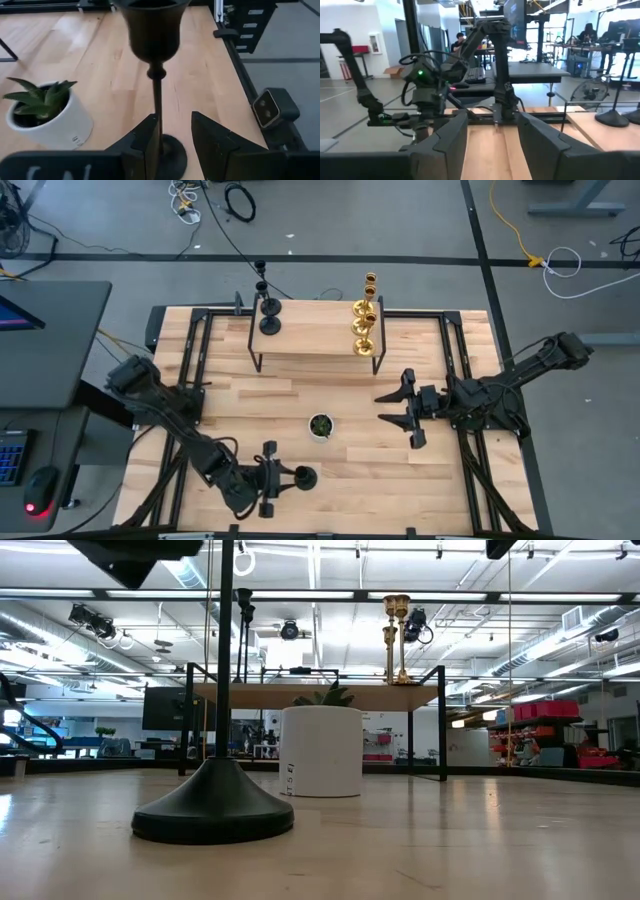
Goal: Pick & Place candle stick holders
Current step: Put the black candle holder on the shelf aligned with the other black candle holder
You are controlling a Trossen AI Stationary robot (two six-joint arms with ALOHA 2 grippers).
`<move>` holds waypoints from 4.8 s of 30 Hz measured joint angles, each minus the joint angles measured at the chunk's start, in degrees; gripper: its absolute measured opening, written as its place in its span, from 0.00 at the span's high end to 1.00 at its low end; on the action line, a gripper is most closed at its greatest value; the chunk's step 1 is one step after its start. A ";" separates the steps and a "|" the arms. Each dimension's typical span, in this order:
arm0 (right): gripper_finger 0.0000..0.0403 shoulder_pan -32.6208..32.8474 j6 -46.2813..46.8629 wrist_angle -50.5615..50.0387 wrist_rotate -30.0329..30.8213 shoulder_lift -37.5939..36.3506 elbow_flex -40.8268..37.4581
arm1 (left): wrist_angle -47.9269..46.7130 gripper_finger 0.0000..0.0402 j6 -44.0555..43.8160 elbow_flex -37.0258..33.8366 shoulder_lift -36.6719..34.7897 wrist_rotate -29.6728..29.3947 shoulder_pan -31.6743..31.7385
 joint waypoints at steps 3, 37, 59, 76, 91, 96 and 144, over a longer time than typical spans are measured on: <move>0.56 0.00 0.00 -0.06 0.07 0.00 0.00 | 2.48 0.71 0.71 -0.01 1.58 -0.60 0.06; 0.56 0.00 0.52 -0.35 0.07 0.00 0.00 | 5.91 0.93 1.52 -0.01 3.68 -0.57 2.42; 0.56 0.00 1.23 -0.68 0.04 0.02 0.00 | -6.78 0.97 1.48 -0.07 -6.64 -6.96 2.21; 0.56 0.00 1.86 -0.87 0.06 0.02 -0.02 | -27.23 0.97 1.91 -0.05 -32.47 -20.87 2.31; 0.56 0.00 1.75 -0.79 0.07 0.02 -0.02 | -35.42 0.97 6.70 -0.05 -42.01 -13.39 19.31; 0.56 -0.02 1.75 -0.79 0.09 0.02 -0.02 | -35.42 0.97 9.34 -0.05 -41.99 -10.43 25.88; 0.56 -0.02 0.39 -0.73 0.09 0.04 -0.02 | -29.80 0.97 14.11 0.04 -39.08 18.97 65.01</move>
